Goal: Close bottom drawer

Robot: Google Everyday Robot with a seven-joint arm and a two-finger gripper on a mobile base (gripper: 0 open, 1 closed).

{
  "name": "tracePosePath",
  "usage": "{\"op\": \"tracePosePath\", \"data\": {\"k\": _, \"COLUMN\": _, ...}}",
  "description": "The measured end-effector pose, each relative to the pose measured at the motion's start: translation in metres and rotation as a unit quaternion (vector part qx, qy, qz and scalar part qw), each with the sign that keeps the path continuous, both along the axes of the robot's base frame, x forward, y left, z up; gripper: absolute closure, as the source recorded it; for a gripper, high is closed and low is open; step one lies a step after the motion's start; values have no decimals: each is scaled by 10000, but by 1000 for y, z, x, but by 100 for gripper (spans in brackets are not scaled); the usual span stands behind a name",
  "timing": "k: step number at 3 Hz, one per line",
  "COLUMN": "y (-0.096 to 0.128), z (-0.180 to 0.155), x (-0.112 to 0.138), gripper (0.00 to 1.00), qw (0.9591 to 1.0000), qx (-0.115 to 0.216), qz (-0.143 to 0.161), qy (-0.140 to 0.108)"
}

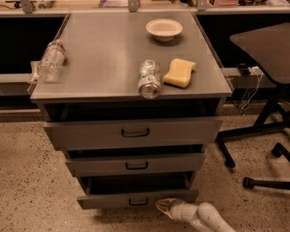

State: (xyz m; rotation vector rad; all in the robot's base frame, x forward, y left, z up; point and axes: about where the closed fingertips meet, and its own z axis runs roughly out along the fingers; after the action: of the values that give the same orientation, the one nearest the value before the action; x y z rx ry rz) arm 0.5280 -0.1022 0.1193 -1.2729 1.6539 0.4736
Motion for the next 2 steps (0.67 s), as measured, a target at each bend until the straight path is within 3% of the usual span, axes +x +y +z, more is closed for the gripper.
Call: {"op": "tracePosePath", "data": {"k": 2, "y": 0, "z": 0, "x": 1, "gripper": 34, "qw": 10000, "qx": 4, "qz": 1, "qy": -3}}
